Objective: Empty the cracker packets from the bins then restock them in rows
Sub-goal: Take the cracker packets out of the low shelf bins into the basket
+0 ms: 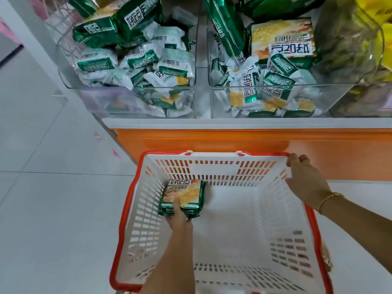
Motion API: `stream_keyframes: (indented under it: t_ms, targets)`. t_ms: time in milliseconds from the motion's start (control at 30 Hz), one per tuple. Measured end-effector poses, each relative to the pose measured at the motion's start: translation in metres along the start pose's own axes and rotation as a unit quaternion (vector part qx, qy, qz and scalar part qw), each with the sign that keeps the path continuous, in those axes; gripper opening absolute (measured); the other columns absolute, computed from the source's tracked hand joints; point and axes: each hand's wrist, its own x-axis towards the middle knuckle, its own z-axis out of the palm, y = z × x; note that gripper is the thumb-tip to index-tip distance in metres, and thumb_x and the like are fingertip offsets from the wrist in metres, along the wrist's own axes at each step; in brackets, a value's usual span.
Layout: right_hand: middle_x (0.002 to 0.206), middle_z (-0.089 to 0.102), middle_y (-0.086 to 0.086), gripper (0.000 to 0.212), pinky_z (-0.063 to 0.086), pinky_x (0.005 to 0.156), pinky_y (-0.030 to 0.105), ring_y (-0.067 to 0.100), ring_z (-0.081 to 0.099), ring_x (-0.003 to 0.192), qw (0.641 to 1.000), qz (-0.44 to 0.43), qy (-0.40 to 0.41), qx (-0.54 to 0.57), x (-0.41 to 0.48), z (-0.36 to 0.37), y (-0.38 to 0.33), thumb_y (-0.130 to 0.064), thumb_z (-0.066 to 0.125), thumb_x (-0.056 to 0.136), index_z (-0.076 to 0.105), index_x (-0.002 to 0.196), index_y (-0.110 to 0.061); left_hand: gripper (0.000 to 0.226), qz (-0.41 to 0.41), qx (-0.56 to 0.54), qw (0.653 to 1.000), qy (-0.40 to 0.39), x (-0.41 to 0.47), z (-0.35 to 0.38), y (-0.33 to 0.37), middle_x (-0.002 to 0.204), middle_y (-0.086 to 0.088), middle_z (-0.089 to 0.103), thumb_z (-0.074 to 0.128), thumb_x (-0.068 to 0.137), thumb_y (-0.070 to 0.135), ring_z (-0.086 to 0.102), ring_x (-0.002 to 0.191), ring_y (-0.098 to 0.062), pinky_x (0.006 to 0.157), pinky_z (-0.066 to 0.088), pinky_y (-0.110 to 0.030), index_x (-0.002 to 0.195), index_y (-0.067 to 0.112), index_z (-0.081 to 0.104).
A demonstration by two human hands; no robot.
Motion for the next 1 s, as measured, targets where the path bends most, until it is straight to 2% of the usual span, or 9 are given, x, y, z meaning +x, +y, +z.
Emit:
stream_keyframes:
  t_ms: [233, 367, 467, 633, 700, 767, 833, 933, 1000]
  targets:
    - [0.115, 0.050, 0.017, 0.036, 0.048, 0.064, 0.022, 0.017, 0.050, 0.072, 1.000, -0.009, 0.004, -0.012, 0.000, 0.002, -0.001, 0.001, 0.055, 0.090, 0.042, 0.123, -0.006, 0.051, -0.096, -0.004, 0.995, 0.012, 0.011, 0.001, -0.006, 0.144, -0.019, 0.041, 0.049, 0.097, 0.036, 0.041, 0.129, -0.042, 0.103, 0.033, -0.065, 0.140, 0.012, 0.034]
    - [0.118, 0.049, 0.018, 0.038, 0.050, 0.069, 0.024, 0.024, 0.060, 0.080, 1.000, -0.008, 0.001, -0.029, -0.002, 0.000, -0.002, 0.000, 0.056, 0.090, 0.042, 0.125, -0.005, 0.085, -0.263, -0.096, 0.960, 0.008, 0.012, 0.010, 0.001, 0.153, -0.024, 0.018, 0.049, 0.081, 0.071, 0.020, 0.136, -0.053, 0.097, 0.033, -0.072, 0.147, 0.025, 0.020]
    - [0.121, 0.047, 0.020, 0.042, 0.052, 0.073, 0.027, 0.028, 0.063, 0.085, 0.999, -0.005, -0.008, -0.033, -0.005, -0.001, -0.005, 0.003, 0.055, 0.089, 0.041, 0.128, -0.005, 0.108, -0.288, -0.195, 0.938, 0.010, 0.011, 0.013, 0.002, 0.148, -0.028, 0.020, 0.060, 0.067, 0.076, 0.027, 0.132, -0.054, 0.090, 0.046, -0.062, 0.148, 0.020, 0.016]
    - [0.122, 0.045, 0.016, 0.049, 0.052, 0.081, 0.031, 0.028, 0.060, 0.095, 0.998, 0.003, -0.027, -0.060, -0.010, -0.008, -0.012, 0.000, 0.056, 0.088, 0.039, 0.133, -0.006, 0.100, -0.242, -0.214, 0.946, 0.023, -0.005, 0.010, 0.005, 0.153, -0.021, 0.012, 0.068, 0.073, 0.064, 0.022, 0.138, -0.047, 0.096, 0.046, -0.057, 0.149, 0.026, 0.015]
    - [0.122, 0.046, 0.013, 0.045, 0.051, 0.086, 0.032, 0.027, 0.056, 0.102, 0.996, -0.003, -0.037, -0.082, -0.012, -0.014, -0.018, -0.008, 0.056, 0.089, 0.039, 0.131, -0.009, 0.089, -0.234, -0.084, 0.969, -0.005, -0.024, 0.011, 0.015, 0.156, -0.020, 0.002, 0.071, 0.082, 0.045, 0.009, 0.141, -0.049, 0.099, 0.038, -0.064, 0.148, 0.026, 0.015]
    - [0.124, 0.048, 0.009, 0.035, 0.049, 0.087, 0.030, 0.023, 0.053, 0.106, 0.991, -0.024, -0.062, -0.118, -0.014, -0.026, -0.032, -0.020, 0.055, 0.091, 0.045, 0.124, -0.013, 0.076, -0.205, 0.037, 0.978, -0.029, -0.048, 0.024, 0.028, 0.154, -0.016, 0.019, 0.080, 0.075, 0.032, 0.021, 0.140, -0.042, 0.101, 0.042, -0.055, 0.135, 0.020, 0.035]
    - [0.115, 0.057, 0.002, 0.009, 0.047, 0.079, 0.023, 0.015, 0.054, 0.095, 0.988, -0.052, -0.061, -0.130, -0.016, -0.045, -0.053, -0.028, 0.054, 0.094, 0.053, 0.098, -0.019, 0.063, -0.124, 0.156, 0.976, -0.085, -0.077, 0.035, 0.049, 0.137, -0.008, 0.046, 0.080, 0.073, 0.033, 0.045, 0.126, -0.031, 0.096, 0.047, -0.038, 0.124, 0.017, 0.047]
    - [0.078, 0.051, -0.008, 0.033, 0.034, 0.055, 0.017, 0.007, 0.045, 0.069, 0.985, -0.114, -0.031, -0.127, -0.025, -0.084, -0.091, -0.035, 0.051, 0.096, 0.035, 0.069, -0.025, 0.026, -0.040, 0.234, 0.948, -0.210, -0.138, 0.056, 0.103, 0.091, -0.010, 0.066, 0.062, 0.090, 0.026, 0.061, 0.089, -0.025, 0.078, 0.049, -0.035, 0.102, 0.003, 0.061]
    - [0.070, 0.044, -0.007, 0.037, 0.033, 0.053, 0.019, 0.007, 0.043, 0.063, 0.983, -0.159, 0.003, -0.094, -0.037, -0.115, -0.116, -0.038, 0.054, 0.095, 0.033, 0.067, -0.025, 0.021, 0.133, 0.284, 0.914, -0.258, -0.177, 0.069, 0.142, 0.062, -0.001, 0.062, 0.059, 0.091, 0.021, 0.057, 0.070, -0.020, 0.073, 0.048, -0.034, 0.075, 0.008, 0.060]
